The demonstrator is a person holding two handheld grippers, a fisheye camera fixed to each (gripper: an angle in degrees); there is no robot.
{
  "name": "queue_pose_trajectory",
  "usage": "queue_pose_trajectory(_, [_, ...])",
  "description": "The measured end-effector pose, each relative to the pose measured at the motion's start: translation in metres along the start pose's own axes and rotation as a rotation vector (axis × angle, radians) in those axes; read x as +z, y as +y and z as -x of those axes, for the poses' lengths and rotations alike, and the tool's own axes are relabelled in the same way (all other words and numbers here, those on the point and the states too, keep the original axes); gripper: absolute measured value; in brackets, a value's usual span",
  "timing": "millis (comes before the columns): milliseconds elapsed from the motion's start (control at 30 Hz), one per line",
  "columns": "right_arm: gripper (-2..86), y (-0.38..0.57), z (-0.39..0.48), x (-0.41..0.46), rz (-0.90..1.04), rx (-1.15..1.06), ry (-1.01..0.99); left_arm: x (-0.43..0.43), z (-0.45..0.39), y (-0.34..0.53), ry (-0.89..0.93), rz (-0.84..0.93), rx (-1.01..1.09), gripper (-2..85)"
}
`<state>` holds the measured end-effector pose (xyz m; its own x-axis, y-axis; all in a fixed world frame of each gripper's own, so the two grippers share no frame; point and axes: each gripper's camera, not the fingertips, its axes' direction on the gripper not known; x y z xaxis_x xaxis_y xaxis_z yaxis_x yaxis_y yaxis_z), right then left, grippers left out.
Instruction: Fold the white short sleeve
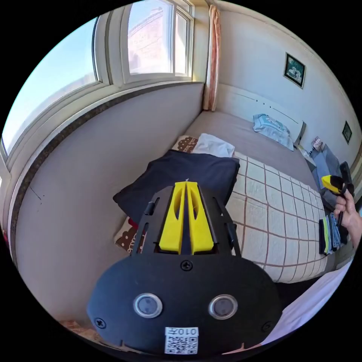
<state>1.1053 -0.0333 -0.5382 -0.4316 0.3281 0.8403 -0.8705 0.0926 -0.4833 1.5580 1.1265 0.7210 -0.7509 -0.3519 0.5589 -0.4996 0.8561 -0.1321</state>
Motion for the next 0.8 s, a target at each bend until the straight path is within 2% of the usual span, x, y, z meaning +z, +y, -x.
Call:
queue_pose_trajectory(167, [2.6,0.052,0.008,-0.024,-0.109,-0.051,0.034,0.046,-0.014,0.005,-0.074,0.225,-0.011,-0.1])
queue_pose_trajectory(300, [2.1,0.094,0.023,-0.034,-0.234,-0.126,0.166,0.047,-0.021,0.015,-0.095,0.188,-0.002,-0.2])
queue_pose_trajectory(367, [2.1,0.105,0.029,-0.033,-0.255,-0.159,0.220,0.051,-0.015,0.018,-0.048,0.210,-0.049,-0.2])
queue_pose_trajectory(600, [2.4,0.120,0.044,-0.019,-0.214,-0.265,0.350,0.057,0.007,0.018,0.018,0.246,-0.085,-0.1])
queue_pose_trajectory(800, [3.5,0.128,0.036,-0.012,-0.201,-0.300,0.354,0.041,0.034,-0.004,0.040,0.262,-0.172,0.1])
